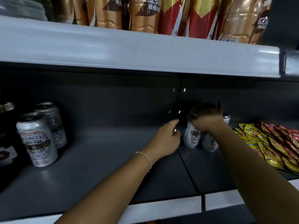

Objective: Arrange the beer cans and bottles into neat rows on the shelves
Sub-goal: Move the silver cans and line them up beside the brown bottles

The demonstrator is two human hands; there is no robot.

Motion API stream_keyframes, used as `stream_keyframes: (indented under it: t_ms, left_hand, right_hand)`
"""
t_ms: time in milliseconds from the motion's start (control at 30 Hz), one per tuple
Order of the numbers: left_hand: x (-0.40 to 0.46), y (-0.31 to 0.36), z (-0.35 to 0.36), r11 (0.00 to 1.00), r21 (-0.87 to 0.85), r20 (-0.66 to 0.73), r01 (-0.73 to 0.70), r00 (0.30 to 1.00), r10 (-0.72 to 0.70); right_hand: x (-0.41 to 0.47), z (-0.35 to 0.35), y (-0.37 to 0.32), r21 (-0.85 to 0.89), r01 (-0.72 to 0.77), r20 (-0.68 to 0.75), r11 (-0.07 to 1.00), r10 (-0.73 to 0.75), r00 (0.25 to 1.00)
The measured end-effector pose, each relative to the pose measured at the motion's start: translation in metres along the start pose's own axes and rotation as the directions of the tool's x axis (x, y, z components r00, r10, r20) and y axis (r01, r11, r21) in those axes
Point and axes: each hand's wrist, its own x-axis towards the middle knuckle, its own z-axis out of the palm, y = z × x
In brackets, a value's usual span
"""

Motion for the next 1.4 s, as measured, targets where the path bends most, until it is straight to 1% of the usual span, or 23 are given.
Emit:
stream_keyframes:
  t_ms: [33,100,200,267,300,333,367,400,433,467,500,533,567,600,667,767,867,967,1033,1133,1233,1333,1400]
  left_hand:
    - [0.001,-0.001,0.001,1.0,0.001,-0.002,0.003,1.0,-0.003]
    - [0.001,-0.003,0.003,1.0,-0.012,-0.012,0.0,1.0,0.0]
    - [-0.001,-0.008,0.004,0.999,-0.032,-0.018,0.019,1.0,-0.02]
    - [-0.004,-0.009,0.006,0.985,-0.142,-0.007,0.094,0.995,-0.096]
    - [-0.008,-0.007,0.007,0.951,-0.265,0.014,0.161,0.986,-0.163]
    - [-0.013,-0.003,0.008,0.873,-0.42,0.063,0.248,0.968,-0.244]
    - [-0.018,0.002,0.007,0.752,-0.565,0.138,0.34,0.937,-0.32]
    - [-0.022,0.005,0.005,0.609,-0.669,0.233,0.426,0.898,-0.373]
    - [-0.025,0.006,0.001,0.47,-0.736,0.32,0.487,0.863,-0.392]
    - [-0.029,0.006,-0.004,0.351,-0.781,0.38,0.516,0.839,-0.388]
    - [-0.034,0.005,-0.01,0.258,-0.819,0.405,0.512,0.836,-0.371]
    - [-0.04,0.005,-0.018,0.191,-0.85,0.408,0.491,0.843,-0.35]
    - [-0.047,0.004,-0.026,0.15,-0.871,0.4,0.467,0.854,-0.333]
    - [-0.053,0.002,-0.035,0.127,-0.885,0.391,0.447,0.864,-0.318]
    - [-0.068,-0.002,-0.053,0.115,-0.91,0.354,0.398,0.891,-0.285]
    - [-0.089,-0.01,-0.085,0.079,-0.949,0.279,0.306,0.93,-0.24]
    - [-0.107,-0.016,-0.118,0.032,-0.972,0.218,0.235,0.939,-0.265]
    - [-0.128,-0.023,-0.149,0.054,-0.98,0.169,0.19,0.949,-0.266]
    - [-0.141,-0.031,-0.165,0.134,-0.981,0.101,0.142,0.957,-0.273]
    - [-0.16,-0.045,-0.189,0.253,-0.963,0.021,0.09,0.965,-0.262]
    - [-0.178,-0.064,-0.212,0.376,-0.926,-0.052,0.025,0.98,-0.193]
    - [-0.197,-0.08,-0.232,0.472,-0.881,-0.113,-0.039,0.985,-0.13]
    - [-0.209,-0.09,-0.242,0.518,-0.854,-0.132,-0.052,0.984,-0.119]
  right_hand:
    - [0.001,0.001,0.0,-0.031,0.007,0.019,0.999,-0.007,1.0]
    - [0.003,0.003,-0.001,-0.05,0.005,-0.01,0.999,-0.006,1.0]
    - [0.004,0.008,-0.007,0.033,-0.069,-0.007,0.997,0.069,0.998]
    - [0.0,0.009,-0.016,0.094,-0.071,-0.08,0.993,0.079,0.994]
    - [-0.003,0.006,-0.023,0.136,-0.059,-0.129,0.989,0.077,0.989]
    - [-0.007,0.001,-0.029,0.191,-0.045,-0.179,0.981,0.08,0.981]
    - [-0.01,-0.003,-0.034,0.251,-0.009,-0.227,0.968,0.068,0.971]
    - [-0.015,-0.01,-0.04,0.314,0.041,-0.271,0.949,0.048,0.962]
    - [-0.021,-0.019,-0.046,0.402,0.086,-0.305,0.912,0.044,0.951]
    - [-0.029,-0.03,-0.052,0.508,0.127,-0.337,0.852,0.061,0.94]
    - [-0.039,-0.04,-0.06,0.609,0.169,-0.366,0.775,0.086,0.926]
    - [-0.052,-0.05,-0.07,0.688,0.209,-0.382,0.695,0.102,0.919]
    - [-0.065,-0.058,-0.081,0.735,0.245,-0.391,0.632,0.101,0.915]
    - [-0.081,-0.067,-0.095,0.752,0.27,-0.401,0.601,0.093,0.911]
    - [-0.11,-0.075,-0.121,0.774,0.307,-0.432,0.554,0.106,0.896]
    - [-0.149,-0.071,-0.158,0.823,0.361,-0.459,0.439,0.137,0.878]
    - [-0.183,-0.062,-0.188,0.793,0.443,-0.528,0.419,0.107,0.843]
    - [-0.208,-0.055,-0.217,0.803,0.427,-0.505,0.415,0.095,0.858]
    - [-0.223,-0.053,-0.238,0.819,0.404,-0.474,0.407,0.086,0.876]
    - [-0.239,-0.057,-0.267,0.906,0.318,-0.349,0.281,0.068,0.935]
    - [-0.25,-0.054,-0.296,0.972,0.159,-0.162,0.17,0.004,0.987]
    - [-0.253,-0.051,-0.318,0.997,0.035,-0.029,0.062,-0.094,0.995]
    - [-0.252,-0.055,-0.33,0.999,-0.028,0.034,0.037,-0.186,0.982]
